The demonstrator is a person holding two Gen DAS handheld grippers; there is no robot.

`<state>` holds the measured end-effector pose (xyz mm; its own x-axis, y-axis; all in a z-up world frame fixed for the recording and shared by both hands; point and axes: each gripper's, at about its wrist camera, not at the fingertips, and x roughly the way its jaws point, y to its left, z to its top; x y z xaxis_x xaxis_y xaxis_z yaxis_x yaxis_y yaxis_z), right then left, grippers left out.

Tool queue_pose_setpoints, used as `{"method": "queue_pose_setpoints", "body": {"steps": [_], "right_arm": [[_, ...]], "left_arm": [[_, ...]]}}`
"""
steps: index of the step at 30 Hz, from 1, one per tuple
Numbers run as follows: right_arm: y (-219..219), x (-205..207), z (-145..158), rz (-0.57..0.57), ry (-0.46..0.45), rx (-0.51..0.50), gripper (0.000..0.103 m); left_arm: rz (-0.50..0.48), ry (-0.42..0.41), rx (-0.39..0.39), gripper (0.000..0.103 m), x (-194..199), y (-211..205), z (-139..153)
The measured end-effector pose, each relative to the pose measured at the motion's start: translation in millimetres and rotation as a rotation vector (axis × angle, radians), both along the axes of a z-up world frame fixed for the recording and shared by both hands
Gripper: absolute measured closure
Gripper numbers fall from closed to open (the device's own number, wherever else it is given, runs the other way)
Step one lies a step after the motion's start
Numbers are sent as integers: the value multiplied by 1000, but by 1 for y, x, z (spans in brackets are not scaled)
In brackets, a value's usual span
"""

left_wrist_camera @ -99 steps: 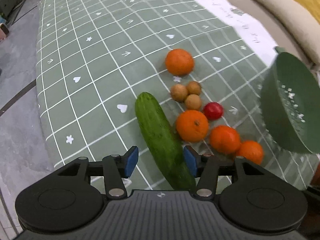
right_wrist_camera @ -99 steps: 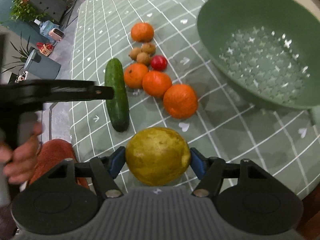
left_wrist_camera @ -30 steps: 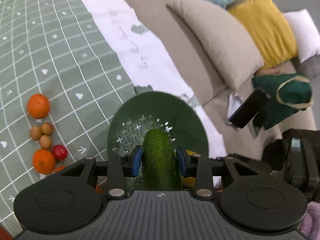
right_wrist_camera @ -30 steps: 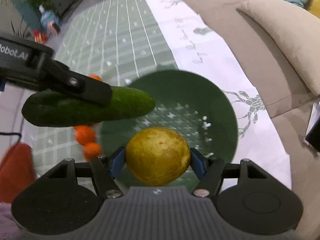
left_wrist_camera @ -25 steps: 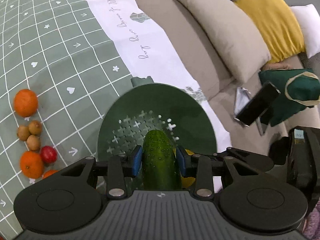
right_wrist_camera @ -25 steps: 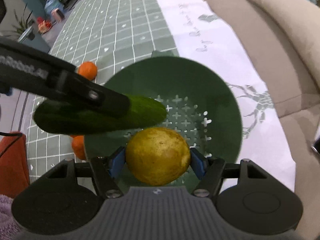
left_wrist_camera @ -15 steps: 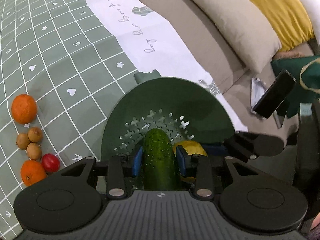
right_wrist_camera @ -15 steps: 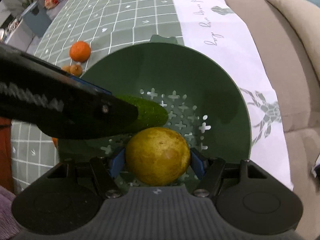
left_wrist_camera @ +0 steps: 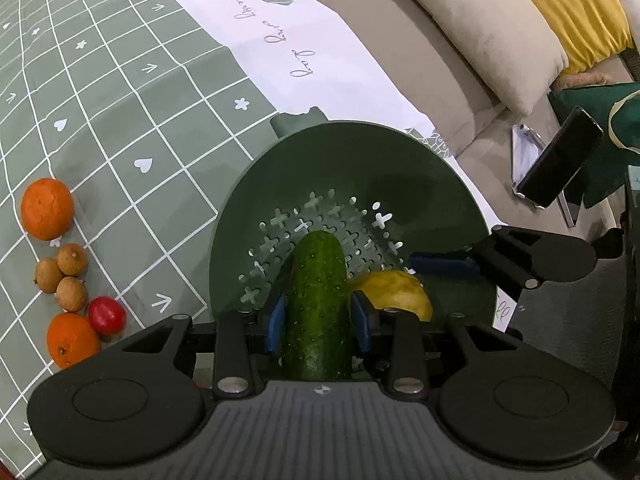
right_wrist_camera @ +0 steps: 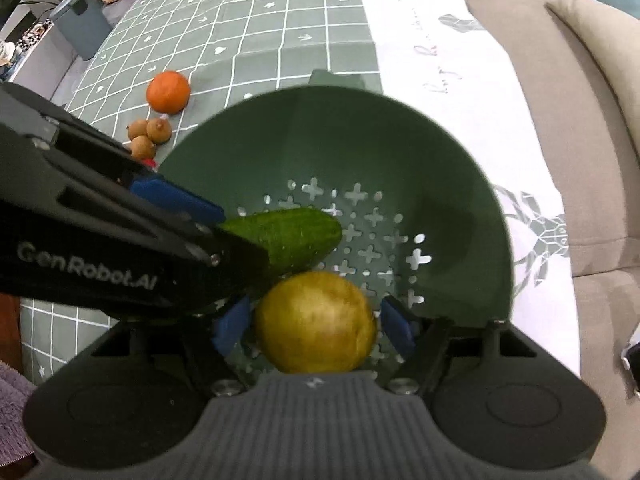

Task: Organize fruits
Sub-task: 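Carry the cucumber and yellow fruit into the green colander and release both, then grasp an orange with the right tool while the left tool grasps another orange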

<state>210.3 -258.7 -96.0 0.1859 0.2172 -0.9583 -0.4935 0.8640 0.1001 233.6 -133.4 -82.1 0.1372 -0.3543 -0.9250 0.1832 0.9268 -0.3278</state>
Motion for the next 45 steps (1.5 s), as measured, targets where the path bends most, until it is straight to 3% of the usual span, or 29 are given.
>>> {"method": "queue_pose_setpoints", "body": {"steps": [8,18,24,35,40,45], "right_arm": [[8,-15,23,-21,-57,-49,26],[14,-46,65,-132,-145,-8,26],[27,-70,87,-206,-213,67,26],[76,-115,90,-260,-277,212,28],[101,-133,73,-228,-317,213,46],[114,-140,51,-225,-285,216,59]], "left_arm": [[-19,-80,-11,58,-14,11,33],[-78,-304,109,55,-53,30,90],[-85,-402,184,55,-80,49,105],[-77,-451,249,55,-118,104,96],[-90,-461,268,55,-130,119,77],[-56,-424,245,55,-129,133,55]]}}
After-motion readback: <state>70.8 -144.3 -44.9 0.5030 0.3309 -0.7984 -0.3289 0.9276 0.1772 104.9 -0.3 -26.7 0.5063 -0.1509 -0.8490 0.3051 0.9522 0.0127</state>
